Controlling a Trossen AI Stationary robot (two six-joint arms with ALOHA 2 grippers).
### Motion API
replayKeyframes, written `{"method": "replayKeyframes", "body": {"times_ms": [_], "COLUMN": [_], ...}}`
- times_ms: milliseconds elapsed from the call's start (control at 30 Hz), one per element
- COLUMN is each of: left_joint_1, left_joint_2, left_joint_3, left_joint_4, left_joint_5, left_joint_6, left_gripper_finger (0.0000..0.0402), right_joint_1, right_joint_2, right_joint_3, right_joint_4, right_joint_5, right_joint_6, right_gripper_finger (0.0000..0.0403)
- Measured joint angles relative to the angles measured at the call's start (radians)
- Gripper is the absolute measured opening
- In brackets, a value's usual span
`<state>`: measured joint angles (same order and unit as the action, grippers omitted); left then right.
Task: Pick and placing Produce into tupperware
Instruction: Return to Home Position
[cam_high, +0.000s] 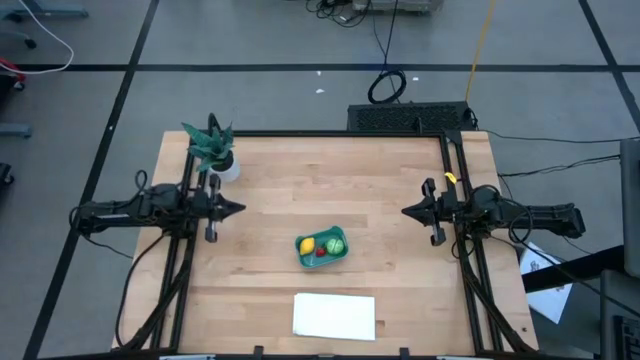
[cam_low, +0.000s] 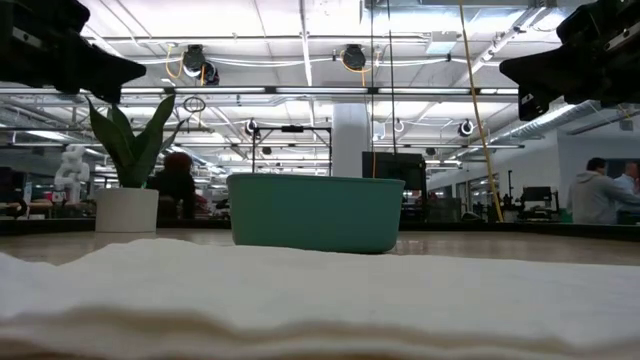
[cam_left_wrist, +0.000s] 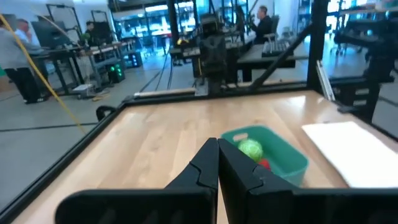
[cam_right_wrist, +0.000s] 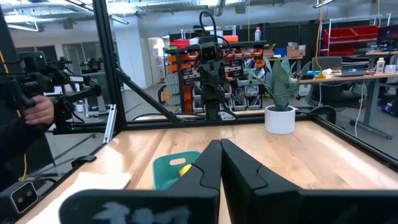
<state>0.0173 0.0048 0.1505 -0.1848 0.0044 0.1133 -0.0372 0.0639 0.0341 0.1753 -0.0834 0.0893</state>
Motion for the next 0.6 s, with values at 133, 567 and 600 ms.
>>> {"method": "replayKeyframes", "body": {"times_ms": [133,567,600], "left_joint_1": [0.0,0.0,0.0], "left_joint_2": [0.0,0.0,0.0], "left_joint_3": [0.0,0.0,0.0], "left_joint_4": [0.022,0.022,0.022], "left_joint_5": [-0.019,-0.039,-0.039], "left_joint_6": [-0.011,0.012,0.011], "left_gripper_finger": [0.0005,0.0005,0.0005], "right_joint_1": [0.0,0.0,0.0], "right_joint_2": [0.0,0.0,0.0], "right_joint_3": [0.0,0.0,0.0], "right_joint_4": [0.0,0.0,0.0], "right_joint_5": [0.0,0.0,0.0], "right_joint_6": [-0.003,-0.004,-0.004], "right_gripper_finger": [0.0,0.0,0.0]}}
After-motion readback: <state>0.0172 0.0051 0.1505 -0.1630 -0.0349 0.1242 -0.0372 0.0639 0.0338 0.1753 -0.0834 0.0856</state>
